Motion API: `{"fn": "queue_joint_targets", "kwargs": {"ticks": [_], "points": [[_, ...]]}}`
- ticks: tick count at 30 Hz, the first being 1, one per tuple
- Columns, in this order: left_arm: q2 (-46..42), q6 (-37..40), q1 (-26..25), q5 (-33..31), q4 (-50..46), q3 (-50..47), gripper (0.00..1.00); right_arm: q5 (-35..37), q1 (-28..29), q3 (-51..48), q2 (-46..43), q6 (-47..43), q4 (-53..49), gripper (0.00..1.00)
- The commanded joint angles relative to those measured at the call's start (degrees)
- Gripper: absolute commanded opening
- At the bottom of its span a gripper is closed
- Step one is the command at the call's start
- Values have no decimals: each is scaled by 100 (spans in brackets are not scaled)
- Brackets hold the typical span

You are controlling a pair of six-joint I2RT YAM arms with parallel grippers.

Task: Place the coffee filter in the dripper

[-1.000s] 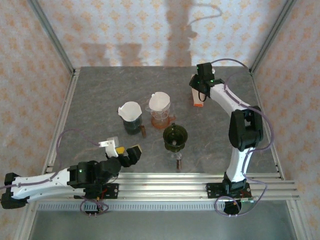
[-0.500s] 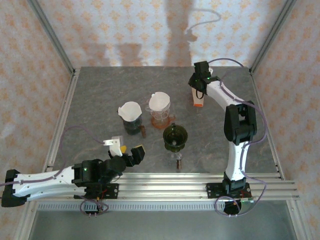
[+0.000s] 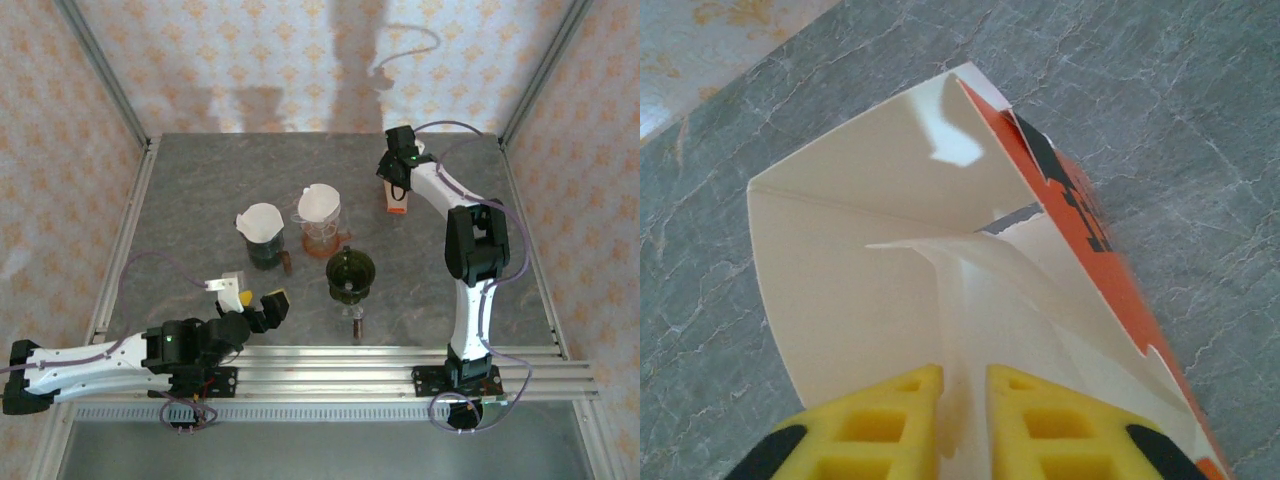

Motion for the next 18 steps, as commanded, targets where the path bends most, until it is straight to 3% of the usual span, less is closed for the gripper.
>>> {"fn": "queue_joint_targets", "kwargs": {"ticks": [1,5,18], "points": [[-113,-11,19,-308,-101,83,100,218,-44,150,76,-138,-194,10],[-206,-70,28,-310,-113,22,100,169,-37,43,-18,-183,-211,0],[-159,14,46,-249,-63,111,100,123,56,-1156,-1495,-305,73,0]]}}
